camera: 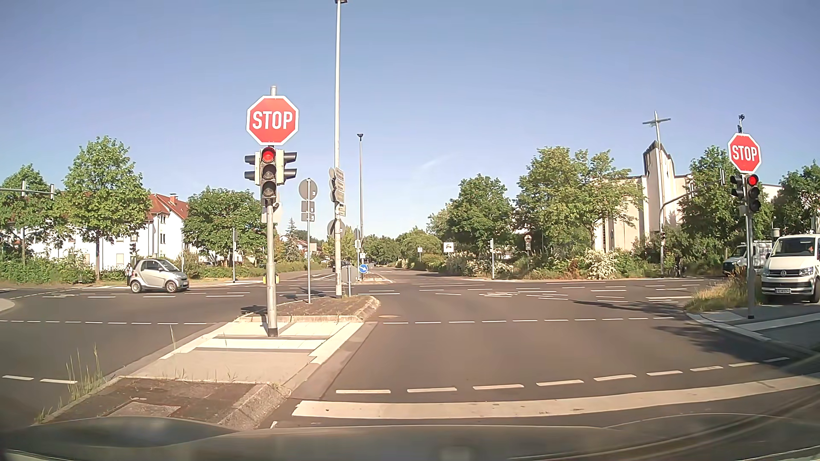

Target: Follow the waypoints while adhering to traffic rules and regulations

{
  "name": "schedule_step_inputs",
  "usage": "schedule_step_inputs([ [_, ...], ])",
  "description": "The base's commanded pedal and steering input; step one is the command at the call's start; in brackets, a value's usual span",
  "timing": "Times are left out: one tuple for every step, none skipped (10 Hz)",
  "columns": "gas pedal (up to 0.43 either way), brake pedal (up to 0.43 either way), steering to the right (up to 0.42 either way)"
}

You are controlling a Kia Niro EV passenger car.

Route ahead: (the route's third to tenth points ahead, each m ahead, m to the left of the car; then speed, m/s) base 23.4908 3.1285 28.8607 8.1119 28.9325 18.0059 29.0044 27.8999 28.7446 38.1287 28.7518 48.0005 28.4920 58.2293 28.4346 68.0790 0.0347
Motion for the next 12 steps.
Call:
schedule_step_inputs([
  [0.0, 0.317, 0.02],
  [0.0, 0.311, 0.019],
  [0.0, 0.311, 0.019],
  [0.0, 0.311, 0.02],
  [0.0, 0.305, 0.019],
  [0.0, 0.305, 0.02],
  [0.0, 0.305, 0.019],
  [0.0, 0.305, 0.019],
  [0.0, 0.305, 0.019],
  [0.0, 0.305, 0.019],
  [0.0, 0.305, 0.019],
  [0.0, 0.305, 0.019],
])
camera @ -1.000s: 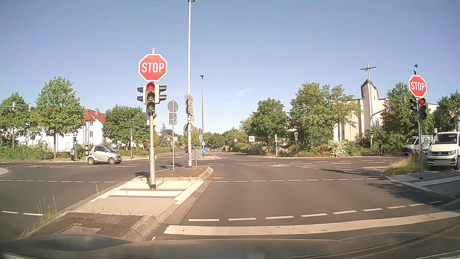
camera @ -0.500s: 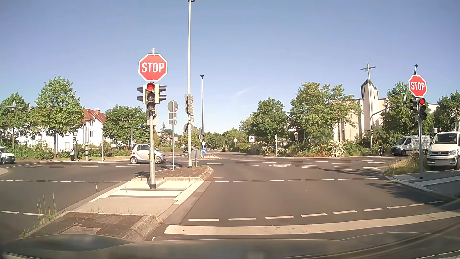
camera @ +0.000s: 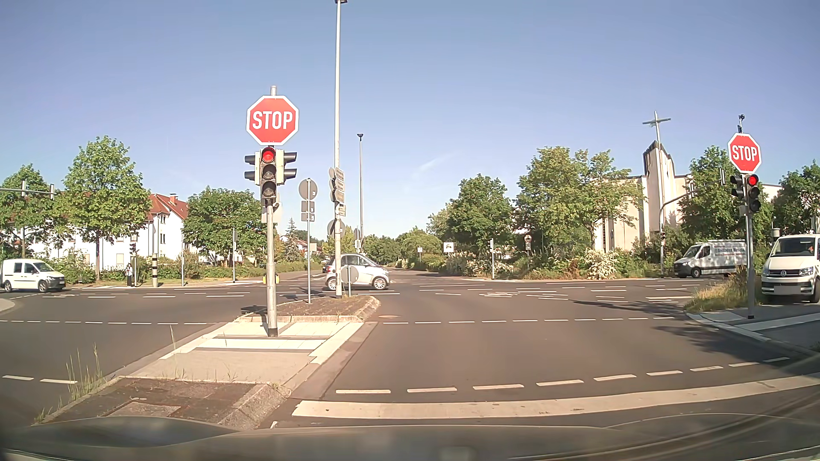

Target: Follow the waypoints while adhering to traffic rules and regulations

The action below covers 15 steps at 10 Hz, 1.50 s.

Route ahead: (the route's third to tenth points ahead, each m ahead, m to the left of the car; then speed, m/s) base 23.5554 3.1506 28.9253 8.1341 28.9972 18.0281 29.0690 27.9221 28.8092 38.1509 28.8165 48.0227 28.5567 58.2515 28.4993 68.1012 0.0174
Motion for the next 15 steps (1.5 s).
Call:
schedule_step_inputs([
  [0.0, 0.305, 0.019],
  [0.0, 0.305, 0.019],
  [0.0, 0.305, 0.02],
  [0.0, 0.305, 0.019],
  [0.0, 0.305, 0.019],
  [0.0, 0.305, 0.019],
  [0.0, 0.305, 0.02],
  [0.0, 0.305, 0.019],
  [0.0, 0.305, 0.019],
  [0.0, 0.305, 0.019],
  [0.0, 0.305, 0.019],
  [0.0, 0.305, 0.019],
  [0.0, 0.305, 0.019],
  [0.0, 0.305, 0.019],
  [0.0, 0.305, 0.019],
])
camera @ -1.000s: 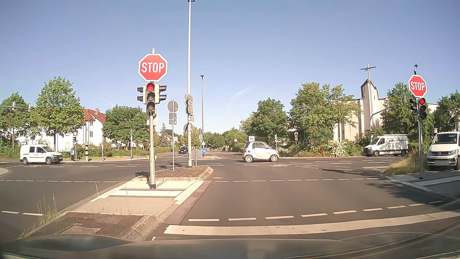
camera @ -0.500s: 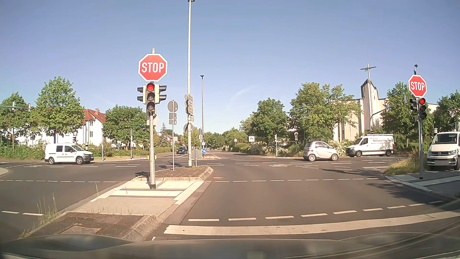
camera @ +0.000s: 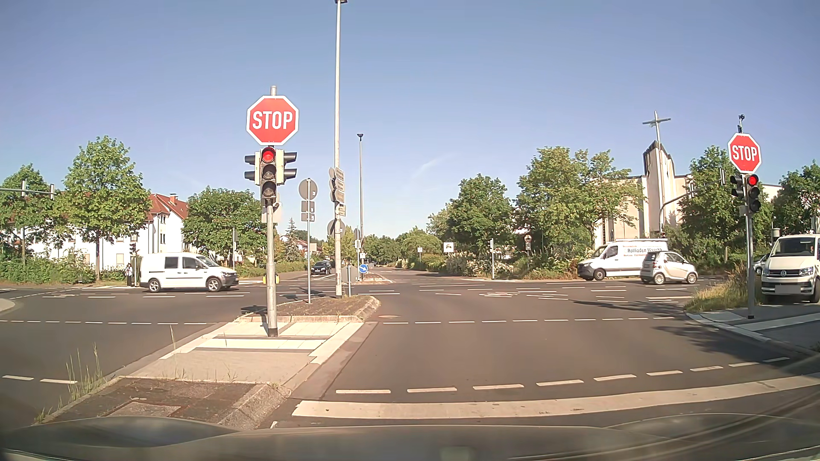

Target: Follow the waypoints while adhering to traffic rules and regulations

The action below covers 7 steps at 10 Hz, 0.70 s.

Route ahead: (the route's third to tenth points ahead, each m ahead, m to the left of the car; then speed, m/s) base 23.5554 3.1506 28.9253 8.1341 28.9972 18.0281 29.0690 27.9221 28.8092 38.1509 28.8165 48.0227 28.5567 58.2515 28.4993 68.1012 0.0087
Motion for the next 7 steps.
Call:
schedule_step_inputs([
  [0.0, 0.305, 0.019],
  [0.0, 0.305, 0.019],
  [0.0, 0.305, 0.019],
  [0.0, 0.305, 0.019],
  [0.0, 0.305, 0.019],
  [0.0, 0.305, 0.019],
  [0.0, 0.305, 0.019],
])
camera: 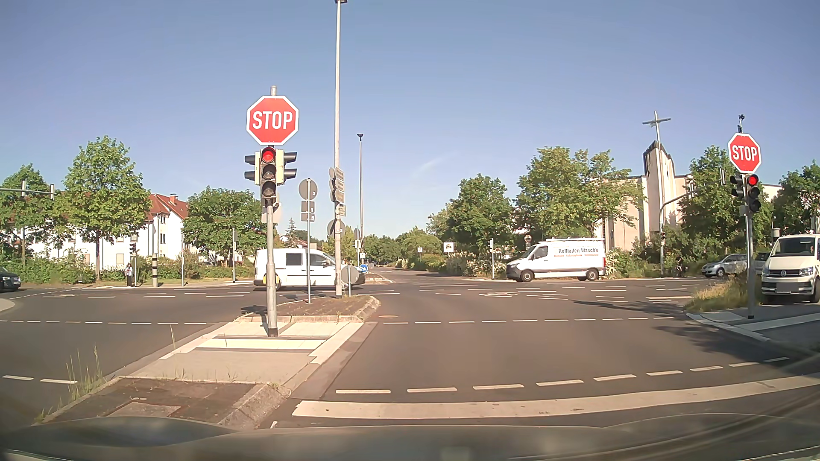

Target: Follow the waypoints while adhering to traffic rules and regulations

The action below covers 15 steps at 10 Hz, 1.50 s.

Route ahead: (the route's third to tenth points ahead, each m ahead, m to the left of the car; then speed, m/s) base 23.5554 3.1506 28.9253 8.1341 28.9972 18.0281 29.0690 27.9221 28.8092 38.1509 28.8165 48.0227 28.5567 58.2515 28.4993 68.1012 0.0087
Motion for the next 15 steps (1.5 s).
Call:
schedule_step_inputs([
  [0.0, 0.305, 0.02],
  [0.0, 0.311, 0.019],
  [0.0, 0.305, 0.019],
  [0.0, 0.305, 0.019],
  [0.0, 0.305, 0.02],
  [0.0, 0.305, 0.02],
  [0.0, 0.305, 0.02],
  [0.0, 0.305, 0.019],
  [0.0, 0.305, 0.019],
  [0.0, 0.305, 0.019],
  [0.0, 0.305, 0.019],
  [0.0, 0.305, 0.02],
  [0.0, 0.305, 0.019],
  [0.0, 0.305, 0.02],
  [0.0, 0.305, 0.019],
])
